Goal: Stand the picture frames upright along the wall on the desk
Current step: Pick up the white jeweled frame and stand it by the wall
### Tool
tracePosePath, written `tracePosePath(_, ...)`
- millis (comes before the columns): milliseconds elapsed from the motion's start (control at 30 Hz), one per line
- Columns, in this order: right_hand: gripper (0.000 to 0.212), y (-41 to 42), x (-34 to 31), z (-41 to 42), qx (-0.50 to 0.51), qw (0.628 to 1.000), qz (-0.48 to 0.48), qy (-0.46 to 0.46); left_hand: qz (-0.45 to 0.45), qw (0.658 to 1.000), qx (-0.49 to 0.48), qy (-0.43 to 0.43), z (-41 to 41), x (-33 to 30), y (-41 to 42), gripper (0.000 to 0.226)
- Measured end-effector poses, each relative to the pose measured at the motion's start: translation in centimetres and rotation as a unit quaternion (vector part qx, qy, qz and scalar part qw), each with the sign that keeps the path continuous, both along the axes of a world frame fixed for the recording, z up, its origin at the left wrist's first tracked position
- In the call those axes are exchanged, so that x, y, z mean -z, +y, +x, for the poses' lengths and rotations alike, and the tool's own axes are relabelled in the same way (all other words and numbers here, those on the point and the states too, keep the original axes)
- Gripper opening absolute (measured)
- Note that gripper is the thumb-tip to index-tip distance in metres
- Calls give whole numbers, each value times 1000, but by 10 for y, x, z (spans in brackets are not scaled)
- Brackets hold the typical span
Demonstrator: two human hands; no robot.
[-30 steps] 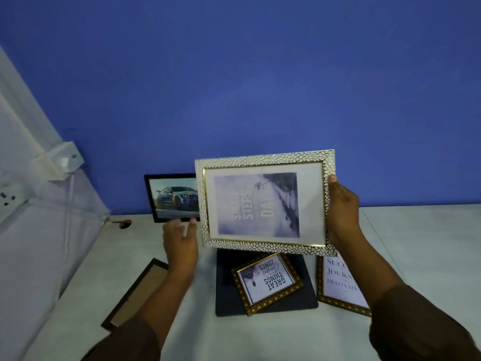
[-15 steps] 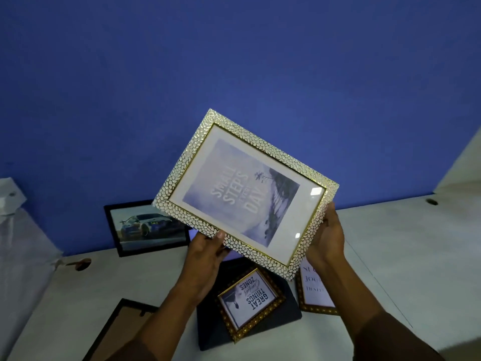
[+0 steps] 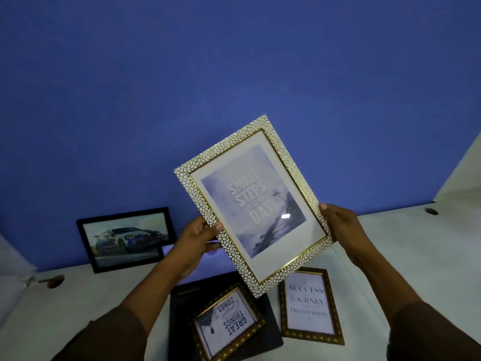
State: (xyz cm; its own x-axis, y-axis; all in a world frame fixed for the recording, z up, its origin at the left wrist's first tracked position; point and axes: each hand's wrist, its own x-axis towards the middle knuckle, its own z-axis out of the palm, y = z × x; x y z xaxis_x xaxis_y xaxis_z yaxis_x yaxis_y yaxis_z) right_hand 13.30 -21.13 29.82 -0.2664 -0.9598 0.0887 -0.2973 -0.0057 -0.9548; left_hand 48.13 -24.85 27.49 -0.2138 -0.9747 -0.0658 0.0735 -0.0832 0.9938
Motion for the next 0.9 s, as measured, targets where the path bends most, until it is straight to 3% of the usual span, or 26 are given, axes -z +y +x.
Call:
tracePosePath(167,43,-52,22,-67,-63,993,-4,98,-16,996,-2,-86,-62,4,-32,26)
tracePosePath(400,30,-120,56,-149,-151,971,40,179,10,987,-23,-156,-145,26,-71,20)
tracePosePath(767,22,-196,101,-171,-221,946,91,218,6,964,-54,-260,-169,70,-131,31)
tracePosePath(900,9,-223,116,-182,-224,938,107,242,20,960,-63,-271,-187,84,-163,33)
